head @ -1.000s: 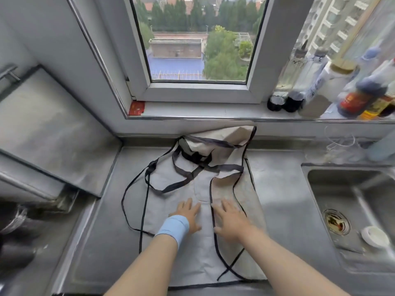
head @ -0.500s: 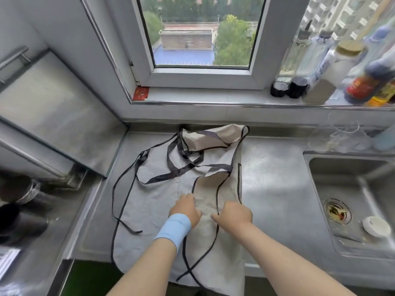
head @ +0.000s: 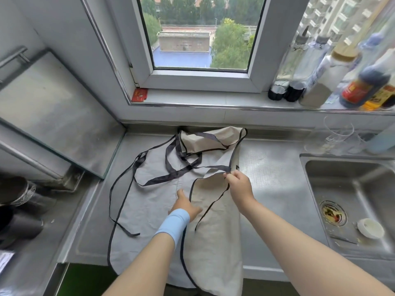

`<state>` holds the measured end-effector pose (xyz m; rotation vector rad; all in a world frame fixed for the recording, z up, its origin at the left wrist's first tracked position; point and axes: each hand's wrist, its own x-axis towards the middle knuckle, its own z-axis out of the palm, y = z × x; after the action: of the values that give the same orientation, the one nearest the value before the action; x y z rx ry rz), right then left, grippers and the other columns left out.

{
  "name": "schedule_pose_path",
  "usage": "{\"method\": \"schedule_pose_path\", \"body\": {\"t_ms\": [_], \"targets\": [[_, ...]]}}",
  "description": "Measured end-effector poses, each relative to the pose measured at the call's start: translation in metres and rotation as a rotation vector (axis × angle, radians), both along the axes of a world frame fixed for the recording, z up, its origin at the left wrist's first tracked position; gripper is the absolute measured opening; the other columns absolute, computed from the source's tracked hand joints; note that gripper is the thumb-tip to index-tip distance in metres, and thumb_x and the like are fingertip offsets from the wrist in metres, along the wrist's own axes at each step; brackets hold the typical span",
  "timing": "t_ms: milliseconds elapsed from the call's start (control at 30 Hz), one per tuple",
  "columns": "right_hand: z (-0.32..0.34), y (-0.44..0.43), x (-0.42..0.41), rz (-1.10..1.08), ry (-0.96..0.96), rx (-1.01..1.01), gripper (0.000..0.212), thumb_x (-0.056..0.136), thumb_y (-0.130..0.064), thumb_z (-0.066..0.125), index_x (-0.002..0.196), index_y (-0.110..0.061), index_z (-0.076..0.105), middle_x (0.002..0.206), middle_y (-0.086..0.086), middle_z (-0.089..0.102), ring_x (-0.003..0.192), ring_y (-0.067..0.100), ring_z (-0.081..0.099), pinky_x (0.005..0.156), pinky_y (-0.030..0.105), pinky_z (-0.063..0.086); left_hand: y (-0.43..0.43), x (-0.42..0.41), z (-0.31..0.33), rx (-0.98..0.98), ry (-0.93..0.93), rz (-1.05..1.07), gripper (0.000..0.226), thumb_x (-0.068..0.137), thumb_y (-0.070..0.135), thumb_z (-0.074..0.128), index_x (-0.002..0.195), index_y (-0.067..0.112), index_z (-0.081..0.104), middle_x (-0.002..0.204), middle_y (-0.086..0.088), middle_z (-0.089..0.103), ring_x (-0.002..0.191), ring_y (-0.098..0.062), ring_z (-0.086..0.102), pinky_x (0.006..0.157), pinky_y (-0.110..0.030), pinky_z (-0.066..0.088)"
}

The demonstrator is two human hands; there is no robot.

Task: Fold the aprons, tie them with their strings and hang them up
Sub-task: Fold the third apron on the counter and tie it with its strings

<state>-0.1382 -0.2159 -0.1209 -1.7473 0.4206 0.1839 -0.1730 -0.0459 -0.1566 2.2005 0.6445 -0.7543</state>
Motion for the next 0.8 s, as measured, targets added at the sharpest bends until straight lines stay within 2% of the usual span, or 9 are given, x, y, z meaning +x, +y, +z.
{"method": "schedule_pose_path", "body": {"t_ms": [133,200,267,367,467,567,667,733,800], "targets": [[0.001,-0.018,0.003,-0.056,0.052,-0.033,0.019,0.074,-0.031,0.053,0.076,-0.012,0.052,0.075,0.002,0.052,0.069,0.020,0.048,0.064,0.036,0.039,-0.007,0.010,0.004,0.017,0.036,-0.116,0.024,0.083,0.025,0.066,0.102,0.018,0.053,0.105,-0.005,0.060,0.095,-0.025,0.060,0.089,-0.030,0.049],[-0.004,-0.021,-0.001,0.008,0.183,-0.083,0.013,0.081,-0.030,0.055,0.081,-0.017,0.053,0.083,0.002,0.058,0.072,0.021,0.059,0.065,0.035,0.046,-0.016,0.012,0.008,-0.121,-0.012,-0.095,0.027,0.083,0.019,0.061,0.109,0.022,0.053,0.095,-0.003,0.061,0.082,-0.022,0.059,0.075,-0.024,0.051],[-0.007,-0.019,-0.009,0.128,0.377,0.000,0.023,0.088,-0.039,0.057,0.096,-0.017,0.055,0.096,0.005,0.060,0.069,0.024,0.064,0.060,0.033,0.049,-0.028,0.011,0.019,-0.305,-0.059,-0.114,0.043,0.083,0.014,0.061,0.121,0.029,0.048,0.086,-0.002,0.059,0.066,-0.016,0.054,0.057,-0.018,0.046],[-0.007,-0.010,-0.015,0.173,0.404,-0.039,0.051,0.080,-0.057,0.066,0.107,-0.015,0.056,0.101,0.004,0.064,0.074,0.021,0.066,0.053,0.027,0.051,-0.046,0.010,0.035,-0.479,-0.050,-0.286,0.054,0.082,0.018,0.063,0.131,0.032,0.045,0.094,-0.003,0.059,0.071,-0.014,0.054,0.062,-0.021,0.047],[0.002,-0.021,-0.012,0.066,0.245,-0.285,0.028,0.079,-0.034,0.066,0.095,-0.011,0.065,0.092,0.008,0.070,0.082,0.026,0.066,0.070,0.035,0.055,-0.064,0.009,0.048,-0.669,0.110,-0.347,0.043,0.082,0.021,0.063,0.122,0.034,0.051,0.097,0.001,0.069,0.084,-0.015,0.066,0.078,-0.030,0.050],[0.016,-0.059,-0.006,0.066,0.266,-0.610,0.023,0.084,-0.014,0.051,0.106,-0.010,0.058,0.106,0.010,0.066,0.096,0.032,0.062,0.075,0.033,0.048,-0.077,0.010,0.046,-0.577,0.081,-0.287,0.033,0.079,0.025,0.059,0.112,0.031,0.061,0.092,0.002,0.068,0.074,-0.014,0.064,0.070,-0.027,0.043],[0.025,-0.100,-0.008,0.099,0.291,-1.058,0.046,0.086,-0.008,0.052,0.130,-0.011,0.039,0.119,0.010,0.058,0.106,0.030,0.060,0.075,0.034,0.044,-0.079,0.011,0.035,-0.263,-0.027,-0.343,0.024,0.080,0.026,0.056,0.102,0.032,0.063,0.099,0.003,0.067,0.078,-0.017,0.065,0.079,-0.027,0.052],[0.025,-0.114,-0.012,0.170,0.248,-1.413,0.077,0.085,-0.015,0.059,0.148,-0.014,0.015,0.133,0.013,0.046,0.115,0.028,0.052,0.085,0.036,0.044,-0.078,0.008,0.034,-0.171,0.004,-0.430,0.024,0.081,0.027,0.055,0.103,0.033,0.062,0.102,0.003,0.068,0.085,-0.018,0.068,0.085,-0.029,0.053],[0.020,-0.116,-0.017,0.302,0.110,-1.634,0.090,0.079,-0.018,0.063,0.150,-0.018,0.008,0.145,0.017,0.029,0.128,0.032,0.037,0.096,0.042,0.038,-0.076,0.008,0.038,-0.109,0.015,-0.470,0.026,0.083,0.026,0.053,0.107,0.032,0.062,0.108,0.001,0.068,0.091,-0.019,0.068,0.089,-0.030,0.053]]}}
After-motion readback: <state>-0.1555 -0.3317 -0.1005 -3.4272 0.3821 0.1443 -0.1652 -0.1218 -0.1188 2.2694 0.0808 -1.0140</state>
